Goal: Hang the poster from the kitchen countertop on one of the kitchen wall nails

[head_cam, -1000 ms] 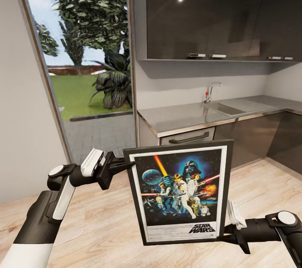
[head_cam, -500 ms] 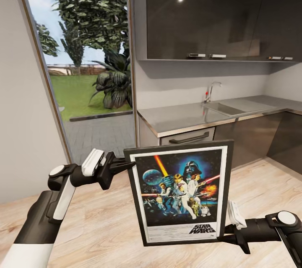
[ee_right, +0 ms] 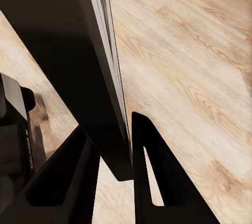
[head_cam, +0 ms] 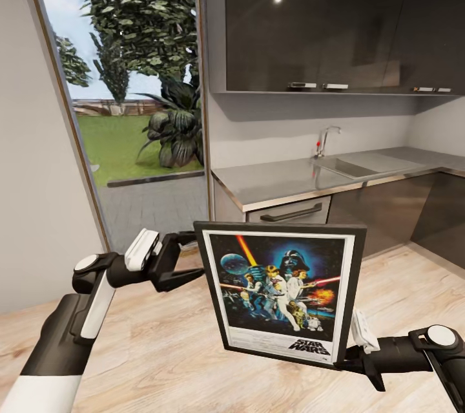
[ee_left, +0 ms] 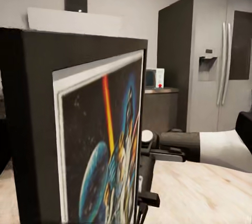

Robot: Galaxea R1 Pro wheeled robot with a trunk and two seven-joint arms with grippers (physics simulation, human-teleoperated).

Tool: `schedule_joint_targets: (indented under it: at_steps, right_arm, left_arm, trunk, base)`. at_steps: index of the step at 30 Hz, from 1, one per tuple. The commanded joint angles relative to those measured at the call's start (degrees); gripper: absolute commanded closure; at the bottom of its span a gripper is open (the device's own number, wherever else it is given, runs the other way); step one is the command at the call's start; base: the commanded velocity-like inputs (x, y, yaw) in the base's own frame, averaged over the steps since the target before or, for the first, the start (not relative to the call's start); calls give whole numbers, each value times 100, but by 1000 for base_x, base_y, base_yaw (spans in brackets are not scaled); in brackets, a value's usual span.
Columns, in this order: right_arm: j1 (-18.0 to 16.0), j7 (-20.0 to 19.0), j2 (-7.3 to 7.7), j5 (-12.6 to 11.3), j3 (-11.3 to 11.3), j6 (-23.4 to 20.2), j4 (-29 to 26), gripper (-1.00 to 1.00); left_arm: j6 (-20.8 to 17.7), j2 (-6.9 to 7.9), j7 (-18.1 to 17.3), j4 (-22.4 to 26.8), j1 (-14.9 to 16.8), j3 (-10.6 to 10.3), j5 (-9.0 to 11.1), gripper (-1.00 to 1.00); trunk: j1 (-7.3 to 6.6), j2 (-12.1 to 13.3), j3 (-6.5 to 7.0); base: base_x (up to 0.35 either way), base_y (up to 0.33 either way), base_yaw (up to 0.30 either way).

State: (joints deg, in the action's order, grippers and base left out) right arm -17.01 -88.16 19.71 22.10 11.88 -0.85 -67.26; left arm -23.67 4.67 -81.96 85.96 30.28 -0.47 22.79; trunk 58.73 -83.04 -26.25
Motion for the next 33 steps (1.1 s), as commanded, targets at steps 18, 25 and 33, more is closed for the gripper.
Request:
schedule_joint_targets:
  at_steps: [18,25,33]
  right_arm:
    - [-4,-24,9,23,61,-38,-1,100]
    - [-4,-17,13,22,411,-45,2,100]
    - [-4,-2,-4,28,1154,-63,14,100]
  left_arm:
    - [-28,783,-496,-187,-5,1056,2,-100]
    - [235,842,-540,-1255,-26,1149,-34,-100]
    - [2528,801,-391,-5257,-39,1164,6,-100]
  trunk:
    - [0,-4,-6]
    - [0,-4,-6]
    - [0,-4,-6]
  base:
    - [0,0,0]
    - [0,0,0]
    - [0,0,0]
